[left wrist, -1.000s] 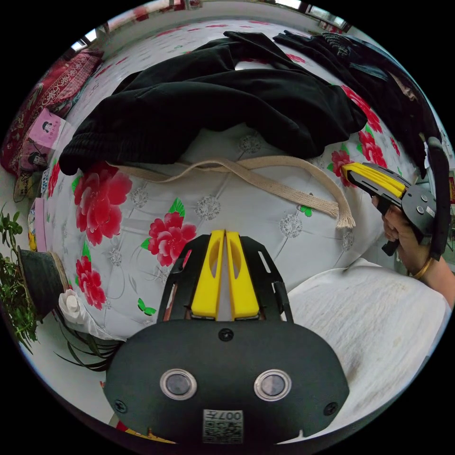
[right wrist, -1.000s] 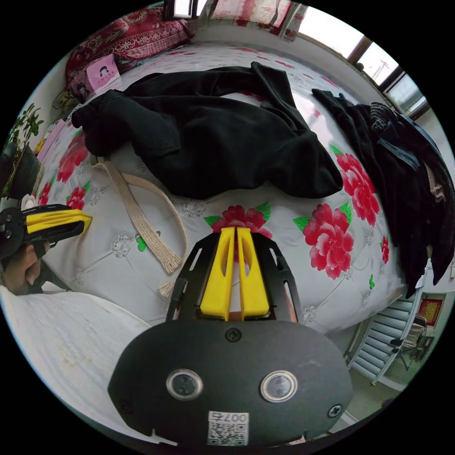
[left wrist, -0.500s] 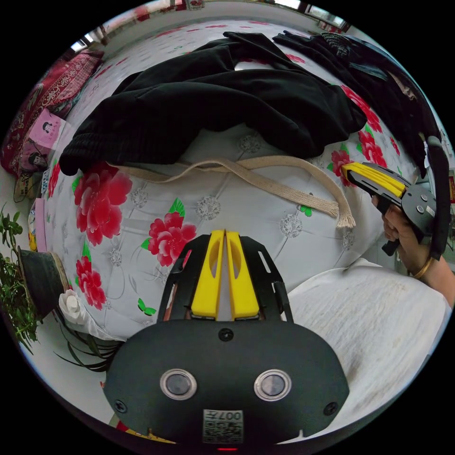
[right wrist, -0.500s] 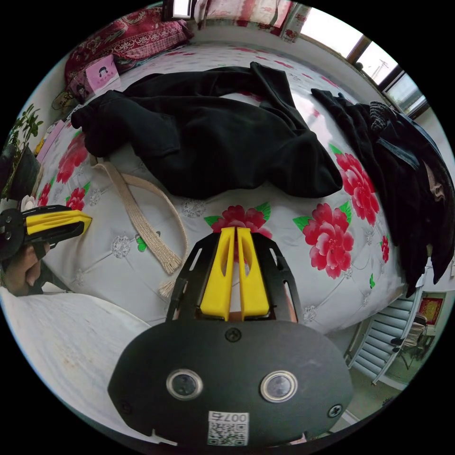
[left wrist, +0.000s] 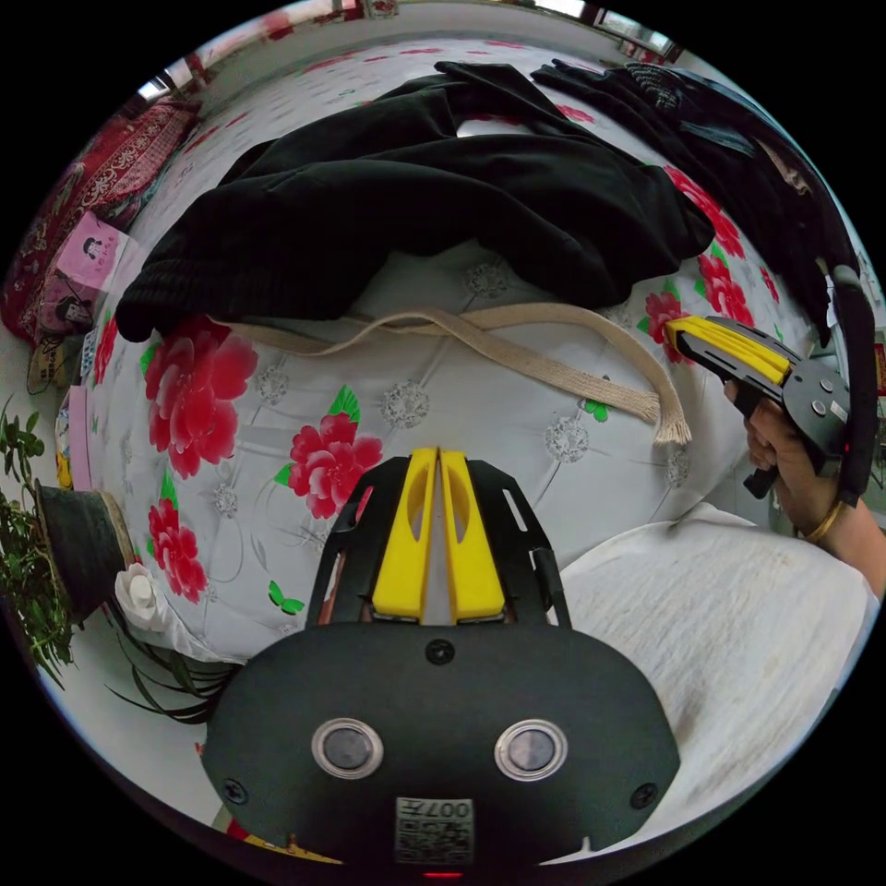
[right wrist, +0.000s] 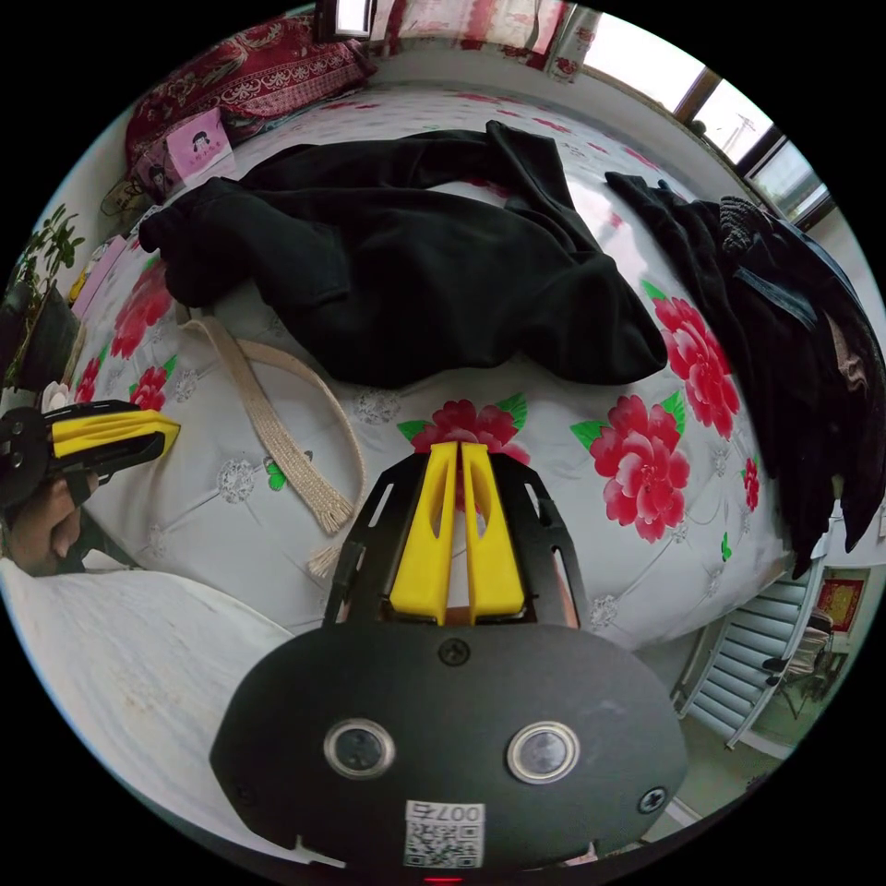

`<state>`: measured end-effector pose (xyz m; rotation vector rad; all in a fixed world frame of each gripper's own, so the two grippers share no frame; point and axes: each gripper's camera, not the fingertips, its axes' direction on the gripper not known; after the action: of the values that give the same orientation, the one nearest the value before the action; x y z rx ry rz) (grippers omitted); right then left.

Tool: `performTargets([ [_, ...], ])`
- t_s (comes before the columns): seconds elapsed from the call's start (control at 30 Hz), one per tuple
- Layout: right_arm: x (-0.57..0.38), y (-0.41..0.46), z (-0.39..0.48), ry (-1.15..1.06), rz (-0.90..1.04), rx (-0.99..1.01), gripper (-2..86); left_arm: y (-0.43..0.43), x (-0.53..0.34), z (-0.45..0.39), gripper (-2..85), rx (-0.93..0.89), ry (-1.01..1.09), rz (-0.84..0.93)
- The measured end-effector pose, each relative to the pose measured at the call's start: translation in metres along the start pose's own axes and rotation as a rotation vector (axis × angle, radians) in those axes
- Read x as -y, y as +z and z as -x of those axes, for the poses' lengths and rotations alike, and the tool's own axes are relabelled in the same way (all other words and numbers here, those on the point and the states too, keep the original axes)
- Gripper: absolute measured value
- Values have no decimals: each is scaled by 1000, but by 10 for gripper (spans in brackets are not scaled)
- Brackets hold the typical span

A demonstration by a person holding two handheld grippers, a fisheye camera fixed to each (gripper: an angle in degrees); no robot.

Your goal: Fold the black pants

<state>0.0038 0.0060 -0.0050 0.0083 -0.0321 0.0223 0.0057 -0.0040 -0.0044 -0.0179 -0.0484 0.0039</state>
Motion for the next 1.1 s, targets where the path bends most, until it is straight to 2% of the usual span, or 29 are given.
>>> performTargets([
  [1.1,6,-2,8,-6,0,2,-3,-1,2,-7,-10,15,8,2],
])
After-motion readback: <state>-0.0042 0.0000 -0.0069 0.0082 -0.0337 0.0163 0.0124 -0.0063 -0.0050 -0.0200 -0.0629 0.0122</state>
